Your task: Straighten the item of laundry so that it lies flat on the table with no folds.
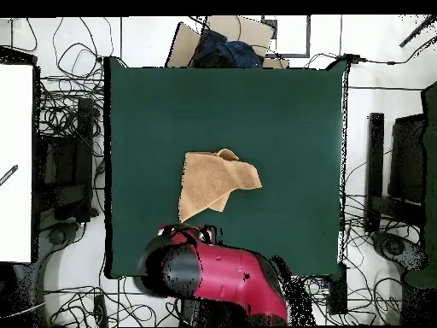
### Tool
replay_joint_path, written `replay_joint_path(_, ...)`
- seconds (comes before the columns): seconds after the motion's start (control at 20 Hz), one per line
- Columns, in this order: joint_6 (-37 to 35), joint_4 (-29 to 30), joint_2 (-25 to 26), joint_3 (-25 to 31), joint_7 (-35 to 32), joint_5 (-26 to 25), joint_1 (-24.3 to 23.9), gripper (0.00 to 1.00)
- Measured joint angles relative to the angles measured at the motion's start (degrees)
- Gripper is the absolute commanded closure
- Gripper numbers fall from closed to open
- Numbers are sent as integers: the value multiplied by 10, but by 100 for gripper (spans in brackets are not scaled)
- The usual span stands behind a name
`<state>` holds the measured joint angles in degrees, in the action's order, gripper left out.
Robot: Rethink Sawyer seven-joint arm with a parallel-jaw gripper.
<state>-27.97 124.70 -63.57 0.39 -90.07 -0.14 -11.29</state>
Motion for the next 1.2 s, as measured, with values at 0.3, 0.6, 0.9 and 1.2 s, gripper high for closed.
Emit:
replay_joint_path(0.3, 59, -7, 59, 28, 0, -16, -82, 0)
replay_joint_path(0.6, 109, -26, 133, 49, 0, -65, -139, 0)
replay_joint_path(0.9, 121, -38, 189, 73, 0, -107, -184, 0)
replay_joint_path(1.2, 122, -48, 225, 97, 0, -134, -222, 0)
